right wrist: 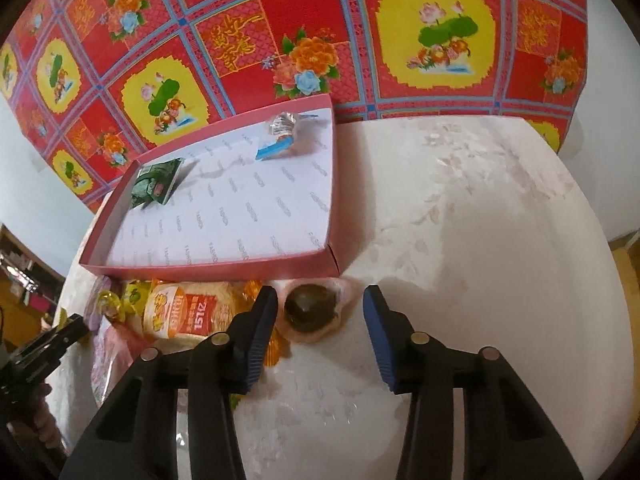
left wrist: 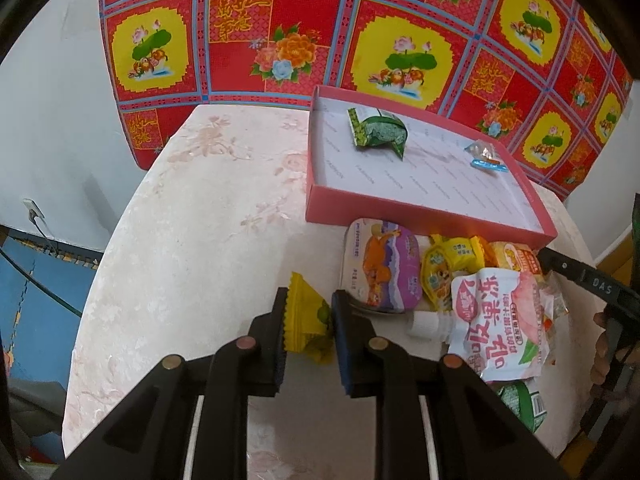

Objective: Organize snacks
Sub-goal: 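Grasp the brown round snack with the right tool while the left tool holds the yellow packet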

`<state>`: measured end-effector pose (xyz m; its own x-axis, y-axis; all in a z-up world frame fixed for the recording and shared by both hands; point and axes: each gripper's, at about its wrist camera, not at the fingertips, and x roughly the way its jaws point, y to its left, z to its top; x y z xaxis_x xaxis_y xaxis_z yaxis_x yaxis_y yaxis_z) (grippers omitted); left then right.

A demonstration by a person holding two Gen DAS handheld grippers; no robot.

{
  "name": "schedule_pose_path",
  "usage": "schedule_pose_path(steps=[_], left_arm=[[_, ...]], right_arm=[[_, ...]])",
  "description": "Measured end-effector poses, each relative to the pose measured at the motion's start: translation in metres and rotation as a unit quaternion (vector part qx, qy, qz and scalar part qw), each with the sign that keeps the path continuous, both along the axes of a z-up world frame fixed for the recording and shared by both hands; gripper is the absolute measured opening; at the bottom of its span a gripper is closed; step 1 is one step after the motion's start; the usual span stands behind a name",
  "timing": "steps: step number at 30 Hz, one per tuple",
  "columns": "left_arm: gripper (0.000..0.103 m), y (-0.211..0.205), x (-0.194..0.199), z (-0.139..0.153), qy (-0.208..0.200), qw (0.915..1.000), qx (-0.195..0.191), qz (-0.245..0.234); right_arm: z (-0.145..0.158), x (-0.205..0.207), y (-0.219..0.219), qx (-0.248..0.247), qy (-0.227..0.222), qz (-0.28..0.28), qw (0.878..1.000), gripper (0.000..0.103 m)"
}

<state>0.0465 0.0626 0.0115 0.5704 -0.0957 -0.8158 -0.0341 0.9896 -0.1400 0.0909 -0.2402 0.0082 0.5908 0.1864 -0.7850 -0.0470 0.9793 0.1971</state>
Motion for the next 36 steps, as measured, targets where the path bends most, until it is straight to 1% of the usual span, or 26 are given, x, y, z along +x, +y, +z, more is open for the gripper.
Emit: schedule_pose_path(steps=[3,5,16,22,28,36], left_arm=[[0.02,0.0,0.0,0.0,-0.001,1.0,0.001,0.0],[0.02,0.0,0.0,0.0,-0.001,1.0,0.002,-0.001],[0.02,-0.001,-0.001,0.0,-0.003,1.0,0.003,-0.002],[0.02,-0.001,-0.001,0.0,-0.003,1.0,0.003,-0.003],[0.02,-0.001,0.0,0.0,-0.003,1.0,0.006,-0.003],[0.02,-0.001,-0.001,-0.001,-0.004,1.0,0.006,-0.002]], right_arm=[[0.0,0.001,0.006,-0.023,-0.006,0.002,1.0,0.038],[0.0,0.001,0.007,-0.031,-0.008,0.003,0.999,0.037],[0.0,-0.003,0.007,-0.024,-0.003,0.005,1.0,0.03],[-0.001,-0.011,0.009,-0.025,0.0,0.009,1.0,0.03],[0.0,-0.019,0.006,-0.014,0.002,0.007,1.0,0.03],[0.008,-0.031,0.0,-0.005,-0.001,0.004,1.0,0.03]])
